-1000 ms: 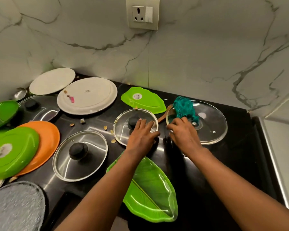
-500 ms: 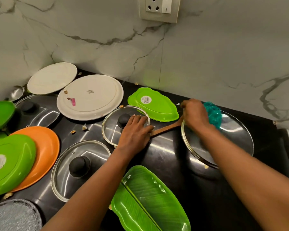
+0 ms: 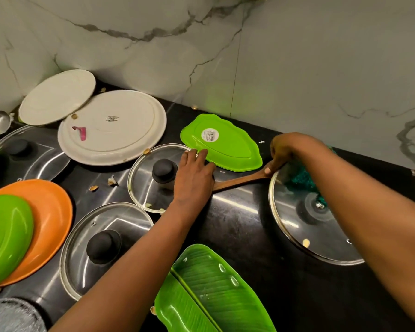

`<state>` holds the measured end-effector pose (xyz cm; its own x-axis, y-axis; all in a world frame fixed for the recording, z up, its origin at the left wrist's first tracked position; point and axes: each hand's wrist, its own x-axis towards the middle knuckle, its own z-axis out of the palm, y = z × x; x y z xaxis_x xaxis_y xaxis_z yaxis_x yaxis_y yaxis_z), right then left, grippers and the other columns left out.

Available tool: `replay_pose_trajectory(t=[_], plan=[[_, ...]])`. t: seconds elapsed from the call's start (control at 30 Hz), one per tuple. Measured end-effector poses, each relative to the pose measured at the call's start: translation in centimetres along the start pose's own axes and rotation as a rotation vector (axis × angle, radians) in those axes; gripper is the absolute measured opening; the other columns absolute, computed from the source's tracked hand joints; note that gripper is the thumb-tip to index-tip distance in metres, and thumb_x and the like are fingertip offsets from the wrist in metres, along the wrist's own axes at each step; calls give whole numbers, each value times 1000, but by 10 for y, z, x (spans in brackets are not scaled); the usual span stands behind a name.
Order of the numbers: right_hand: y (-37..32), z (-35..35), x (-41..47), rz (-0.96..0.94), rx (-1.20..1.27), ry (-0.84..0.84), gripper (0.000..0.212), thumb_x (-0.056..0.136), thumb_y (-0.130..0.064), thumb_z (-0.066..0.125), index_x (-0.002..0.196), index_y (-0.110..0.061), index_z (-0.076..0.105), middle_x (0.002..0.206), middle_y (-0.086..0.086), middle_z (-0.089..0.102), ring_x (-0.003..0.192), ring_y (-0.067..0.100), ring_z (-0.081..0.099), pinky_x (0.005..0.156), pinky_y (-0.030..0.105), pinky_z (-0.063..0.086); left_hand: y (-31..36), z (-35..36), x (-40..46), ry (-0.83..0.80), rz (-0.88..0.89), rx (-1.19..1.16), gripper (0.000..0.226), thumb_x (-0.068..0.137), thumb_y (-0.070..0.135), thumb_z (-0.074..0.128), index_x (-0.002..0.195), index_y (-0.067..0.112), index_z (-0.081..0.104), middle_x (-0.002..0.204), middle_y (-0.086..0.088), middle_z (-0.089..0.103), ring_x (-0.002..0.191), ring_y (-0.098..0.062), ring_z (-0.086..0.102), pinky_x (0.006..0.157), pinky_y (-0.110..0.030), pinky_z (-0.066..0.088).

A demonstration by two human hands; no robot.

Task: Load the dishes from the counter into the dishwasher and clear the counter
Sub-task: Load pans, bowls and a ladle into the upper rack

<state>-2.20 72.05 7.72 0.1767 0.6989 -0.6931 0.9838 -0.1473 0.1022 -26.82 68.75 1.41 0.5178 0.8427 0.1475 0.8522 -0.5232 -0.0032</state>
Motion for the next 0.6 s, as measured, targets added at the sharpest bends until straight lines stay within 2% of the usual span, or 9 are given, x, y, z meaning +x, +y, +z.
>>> replay_pose_trajectory(t=[0.07,0.13,0.2,0.27,0.37,0.47,0.53,0.6], plan=[[-8,5,3,-3,-56,-29,53,66,-50,84,88,-5,67,83,5,55,81,27,57,79,31,51,-2,-4,5,-55,-30,4,17,66,16,72,83,12,72,123,-18,61,112,-40,54,96,-47,40],[-12,7,3,-1,-76,-67,59,66,-50,84,97,-3,68,84,4,57,85,27,60,85,36,53,-5,-8,7,-97,-44,16,24,72,19,72,95,13,72,131,-16,57,122,-39,49,100,-46,37],[-14,7,-4,-19,-87,-92,45,71,-52,81,86,-11,68,85,3,58,84,26,58,77,31,53,-4,-12,9,-145,-27,56,30,84,23,62,113,15,67,139,-11,50,133,-36,38,107,-43,27],[-12,8,-11,-58,-65,-94,36,80,-48,75,90,-16,60,94,3,57,86,23,54,62,25,43,-1,-15,9,-212,0,122,33,89,24,58,121,17,61,137,-5,52,136,-32,32,109,-41,23],[-7,8,-14,-137,68,-60,37,84,-34,74,101,-15,47,99,5,54,86,19,49,58,25,35,3,-22,12,-267,40,190,30,86,24,58,115,17,62,124,-4,61,131,-29,38,107,-39,27],[1,-9,-19,-213,292,99,39,80,-23,78,101,-17,46,93,6,54,74,16,48,59,27,38,0,-30,16,-272,58,168,30,86,34,54,108,17,65,116,-5,65,122,-28,46,105,-38,29],[9,-27,-26,-250,413,186,40,79,-22,79,106,-19,49,97,7,58,75,19,53,67,31,45,-2,-33,17,-287,73,153,32,88,35,51,108,16,65,115,-6,65,120,-29,47,104,-38,29],[18,-43,-38,-251,547,190,41,79,-23,79,111,-17,54,102,9,63,80,22,58,77,36,49,-3,-31,17,-277,73,135,30,89,33,49,108,17,65,114,-6,65,119,-29,47,103,-37,29]])
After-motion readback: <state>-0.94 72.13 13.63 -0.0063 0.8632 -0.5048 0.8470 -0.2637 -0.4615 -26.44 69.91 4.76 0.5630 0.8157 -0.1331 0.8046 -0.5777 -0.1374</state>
